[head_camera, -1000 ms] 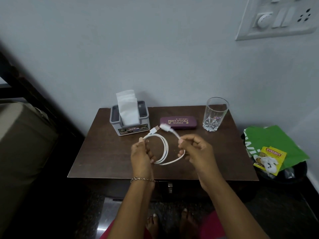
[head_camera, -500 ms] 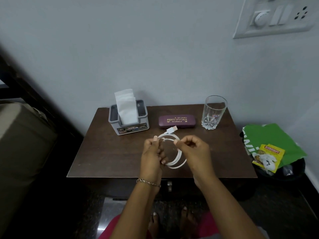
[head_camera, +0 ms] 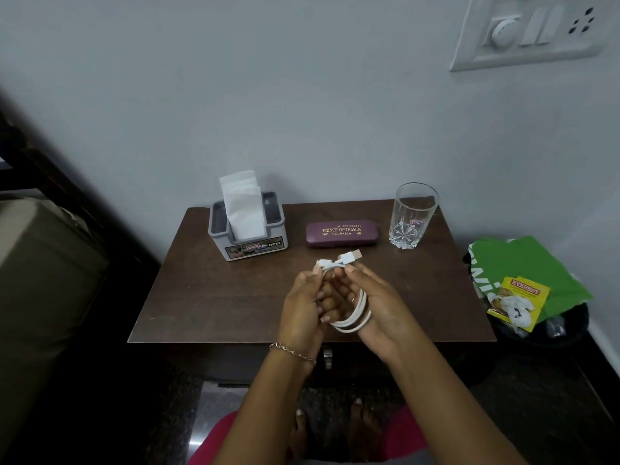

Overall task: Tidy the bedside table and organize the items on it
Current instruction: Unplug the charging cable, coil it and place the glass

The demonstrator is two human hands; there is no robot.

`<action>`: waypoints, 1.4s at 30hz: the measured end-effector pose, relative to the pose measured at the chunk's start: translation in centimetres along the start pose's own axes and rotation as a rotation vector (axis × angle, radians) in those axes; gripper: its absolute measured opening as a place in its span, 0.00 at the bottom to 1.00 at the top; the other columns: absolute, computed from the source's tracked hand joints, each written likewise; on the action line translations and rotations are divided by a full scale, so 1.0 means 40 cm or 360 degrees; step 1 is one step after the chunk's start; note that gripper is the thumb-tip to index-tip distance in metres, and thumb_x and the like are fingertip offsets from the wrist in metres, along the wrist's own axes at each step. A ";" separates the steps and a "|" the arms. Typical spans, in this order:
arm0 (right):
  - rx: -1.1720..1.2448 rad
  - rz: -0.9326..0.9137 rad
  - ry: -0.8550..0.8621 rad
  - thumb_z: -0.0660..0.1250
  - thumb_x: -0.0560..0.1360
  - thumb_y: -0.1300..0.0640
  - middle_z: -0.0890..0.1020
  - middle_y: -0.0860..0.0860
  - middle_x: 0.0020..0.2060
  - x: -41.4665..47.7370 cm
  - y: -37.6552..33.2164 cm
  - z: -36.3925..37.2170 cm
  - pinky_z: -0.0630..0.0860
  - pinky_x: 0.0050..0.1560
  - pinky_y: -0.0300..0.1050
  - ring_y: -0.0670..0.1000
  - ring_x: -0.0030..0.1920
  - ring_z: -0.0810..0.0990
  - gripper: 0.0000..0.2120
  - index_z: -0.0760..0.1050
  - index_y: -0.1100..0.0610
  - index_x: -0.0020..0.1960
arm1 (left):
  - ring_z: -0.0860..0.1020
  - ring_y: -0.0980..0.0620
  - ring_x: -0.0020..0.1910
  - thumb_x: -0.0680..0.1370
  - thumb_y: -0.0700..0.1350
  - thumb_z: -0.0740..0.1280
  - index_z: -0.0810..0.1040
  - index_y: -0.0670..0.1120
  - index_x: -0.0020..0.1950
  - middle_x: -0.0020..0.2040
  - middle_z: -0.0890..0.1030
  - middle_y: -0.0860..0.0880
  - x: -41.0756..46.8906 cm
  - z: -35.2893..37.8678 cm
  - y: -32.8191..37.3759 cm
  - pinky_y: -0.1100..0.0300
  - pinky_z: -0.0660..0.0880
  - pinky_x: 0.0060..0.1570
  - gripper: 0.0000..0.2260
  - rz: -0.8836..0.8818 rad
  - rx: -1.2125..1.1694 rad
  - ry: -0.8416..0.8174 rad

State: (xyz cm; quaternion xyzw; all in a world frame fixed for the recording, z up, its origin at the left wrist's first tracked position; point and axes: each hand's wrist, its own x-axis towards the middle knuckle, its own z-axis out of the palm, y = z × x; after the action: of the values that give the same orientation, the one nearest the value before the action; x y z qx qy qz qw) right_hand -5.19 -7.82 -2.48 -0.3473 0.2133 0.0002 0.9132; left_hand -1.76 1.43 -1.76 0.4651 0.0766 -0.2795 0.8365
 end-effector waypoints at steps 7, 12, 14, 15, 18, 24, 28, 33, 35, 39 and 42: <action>0.0460 0.0168 0.0176 0.65 0.74 0.50 0.82 0.56 0.40 0.006 -0.030 -0.026 0.79 0.51 0.47 0.52 0.42 0.82 0.13 0.77 0.60 0.45 | 0.57 0.62 0.18 0.81 0.44 0.56 0.67 0.45 0.37 0.22 0.63 0.55 -0.006 -0.002 0.014 0.71 0.54 0.16 0.12 0.0051 0.0275 -0.0023; 0.0542 0.0005 0.0405 0.63 0.76 0.64 0.82 0.53 0.28 0.021 -0.044 -0.055 0.81 0.33 0.38 0.46 0.27 0.81 0.05 0.74 0.62 0.42 | 0.56 0.62 0.19 0.81 0.44 0.56 0.70 0.42 0.42 0.24 0.62 0.54 -0.018 -0.014 0.034 0.71 0.54 0.15 0.10 -0.0106 0.0235 -0.0172; 0.0492 -0.0001 0.0405 0.62 0.76 0.67 0.82 0.53 0.28 0.025 -0.043 -0.073 0.81 0.33 0.37 0.45 0.28 0.82 0.03 0.74 0.63 0.45 | 0.56 0.62 0.19 0.81 0.44 0.56 0.70 0.42 0.42 0.24 0.62 0.54 -0.019 -0.021 0.042 0.71 0.53 0.15 0.10 -0.0161 0.0190 -0.0203; 0.0425 -0.0011 0.0405 0.62 0.76 0.68 0.82 0.53 0.28 0.027 -0.039 -0.077 0.80 0.32 0.36 0.45 0.28 0.81 0.03 0.73 0.62 0.47 | 0.56 0.62 0.18 0.81 0.44 0.56 0.70 0.42 0.42 0.24 0.62 0.54 -0.018 -0.023 0.042 0.71 0.53 0.15 0.10 -0.0193 0.0197 -0.0200; 0.0054 -0.0064 0.0361 0.61 0.76 0.68 0.83 0.51 0.29 0.026 -0.039 -0.077 0.78 0.30 0.35 0.44 0.28 0.80 0.06 0.73 0.60 0.50 | 0.56 0.63 0.18 0.80 0.44 0.56 0.70 0.42 0.40 0.23 0.62 0.55 -0.015 -0.025 0.029 0.71 0.52 0.15 0.11 -0.0178 0.0385 -0.0114; -0.0603 0.0122 0.0141 0.60 0.75 0.68 0.82 0.53 0.34 0.003 -0.048 -0.070 0.76 0.30 0.34 0.42 0.27 0.78 0.12 0.78 0.65 0.56 | 0.58 0.62 0.18 0.80 0.43 0.58 0.67 0.46 0.35 0.21 0.66 0.57 -0.010 -0.016 0.008 0.71 0.54 0.17 0.13 0.0072 0.0826 -0.0045; -0.0353 0.0085 0.0020 0.62 0.75 0.67 0.84 0.51 0.38 -0.002 -0.061 -0.064 0.79 0.36 0.37 0.45 0.34 0.81 0.12 0.79 0.58 0.54 | 0.58 0.62 0.17 0.80 0.43 0.59 0.69 0.41 0.42 0.21 0.65 0.57 -0.001 -0.022 0.009 0.71 0.55 0.17 0.08 0.0135 0.0900 0.0031; -0.0409 0.0160 -0.0097 0.60 0.78 0.51 0.84 0.53 0.44 -0.010 -0.067 -0.065 0.81 0.43 0.48 0.49 0.42 0.83 0.15 0.78 0.58 0.57 | 0.61 0.61 0.17 0.78 0.43 0.62 0.68 0.45 0.34 0.28 0.67 0.49 0.004 -0.037 0.009 0.72 0.58 0.19 0.13 0.0223 0.1064 0.0134; -0.0324 0.0211 -0.0159 0.58 0.78 0.47 0.84 0.56 0.46 -0.011 -0.063 -0.058 0.81 0.45 0.52 0.52 0.45 0.84 0.19 0.77 0.59 0.58 | 0.64 0.62 0.18 0.78 0.42 0.63 0.70 0.46 0.35 0.29 0.70 0.50 0.003 -0.039 0.007 0.72 0.59 0.20 0.11 0.0315 0.1108 0.0228; -0.0360 -0.0023 -0.0095 0.64 0.75 0.64 0.84 0.55 0.43 -0.007 -0.045 -0.041 0.81 0.39 0.40 0.49 0.40 0.84 0.14 0.74 0.61 0.60 | 0.64 0.62 0.18 0.79 0.41 0.61 0.70 0.46 0.40 0.32 0.74 0.50 0.001 -0.028 0.019 0.71 0.59 0.18 0.07 0.0246 0.0864 0.0312; -0.0396 -0.0172 0.0043 0.66 0.73 0.67 0.83 0.52 0.41 0.000 -0.036 -0.033 0.77 0.33 0.34 0.46 0.35 0.83 0.14 0.75 0.59 0.58 | 0.66 0.59 0.22 0.78 0.46 0.61 0.71 0.49 0.38 0.31 0.75 0.52 -0.006 -0.019 0.030 0.70 0.59 0.19 0.09 0.0044 0.0657 0.0278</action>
State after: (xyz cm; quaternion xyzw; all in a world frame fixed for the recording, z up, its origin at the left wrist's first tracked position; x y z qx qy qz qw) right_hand -5.49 -9.76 -2.46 -0.4687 0.2050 -0.0273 0.8588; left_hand -1.21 2.66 -1.21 0.6498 0.0835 -0.2364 0.7176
